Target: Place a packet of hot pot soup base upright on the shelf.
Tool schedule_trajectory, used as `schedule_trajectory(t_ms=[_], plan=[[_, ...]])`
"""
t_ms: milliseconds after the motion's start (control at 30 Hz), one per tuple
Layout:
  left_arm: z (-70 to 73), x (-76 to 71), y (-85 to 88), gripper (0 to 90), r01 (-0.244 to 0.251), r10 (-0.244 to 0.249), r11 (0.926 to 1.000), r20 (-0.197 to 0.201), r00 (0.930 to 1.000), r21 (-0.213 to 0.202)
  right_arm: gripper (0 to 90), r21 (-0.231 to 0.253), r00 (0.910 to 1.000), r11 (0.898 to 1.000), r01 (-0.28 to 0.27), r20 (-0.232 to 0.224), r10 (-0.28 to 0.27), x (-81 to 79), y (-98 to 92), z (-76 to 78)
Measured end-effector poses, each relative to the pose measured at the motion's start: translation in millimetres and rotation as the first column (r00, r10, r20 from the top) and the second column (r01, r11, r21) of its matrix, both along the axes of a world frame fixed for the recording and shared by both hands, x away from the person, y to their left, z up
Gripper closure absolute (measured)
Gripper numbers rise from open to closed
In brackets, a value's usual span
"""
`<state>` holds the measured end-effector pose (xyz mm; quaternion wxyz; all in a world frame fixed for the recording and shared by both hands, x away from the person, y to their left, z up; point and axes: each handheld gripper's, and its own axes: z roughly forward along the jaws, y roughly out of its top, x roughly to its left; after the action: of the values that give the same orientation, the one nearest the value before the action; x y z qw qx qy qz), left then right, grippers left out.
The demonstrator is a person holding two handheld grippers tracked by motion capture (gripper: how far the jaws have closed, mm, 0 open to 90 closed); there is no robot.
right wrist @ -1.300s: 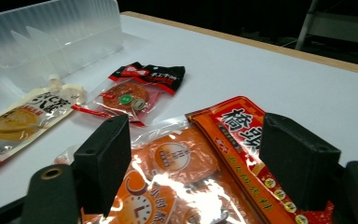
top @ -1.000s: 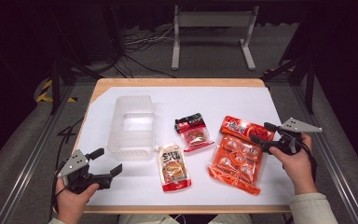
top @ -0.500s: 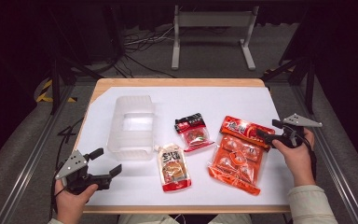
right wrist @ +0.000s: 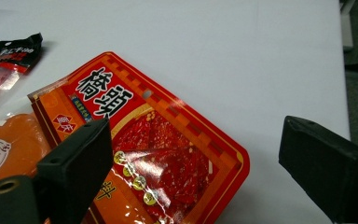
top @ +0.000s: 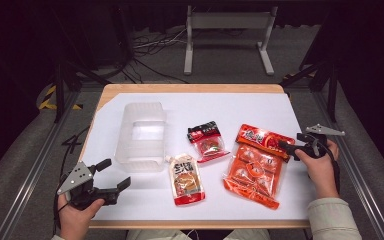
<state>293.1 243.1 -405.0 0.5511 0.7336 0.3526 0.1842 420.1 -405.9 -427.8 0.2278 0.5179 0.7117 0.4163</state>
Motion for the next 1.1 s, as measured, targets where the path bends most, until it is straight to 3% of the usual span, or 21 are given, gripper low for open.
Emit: schedule_trajectory(t_ms=[133,433,733,933,1100], plan=[[0.1,0.1,-0.8,8.2,0.009,-0.009,1.0000,0.006,0.9999,-0.001,13.4,0.024,0.9990,1.000,-0.007,-0.045,0.008,1.0,-0.3,-5.0],[3.3,-1.3,-5.7,6.8,0.026,-0.026,0.9996,0.022,0.9994,-0.011,24.3,0.021,0.9931,0.999,-0.049,-0.106,0.051,4.6,3.7,-12.8],[5.2,-1.4,-12.5,5.5,0.052,-0.052,0.9985,0.028,0.9983,-0.014,47.8,0.046,0.9900,0.994,-0.103,-0.093,0.107,1.3,4.3,-9.0],[5.6,-1.4,-15.7,5.5,0.061,-0.061,0.9981,0.023,0.9979,-0.006,62.5,0.050,0.9893,0.990,-0.134,-0.051,0.137,-4.5,1.1,-3.2],[5.5,-1.1,-16.6,5.7,0.063,-0.063,0.9980,0.027,0.9976,-0.003,64.0,-0.029,0.9792,0.979,-0.202,-0.016,0.202,-8.2,4.6,-0.4]])
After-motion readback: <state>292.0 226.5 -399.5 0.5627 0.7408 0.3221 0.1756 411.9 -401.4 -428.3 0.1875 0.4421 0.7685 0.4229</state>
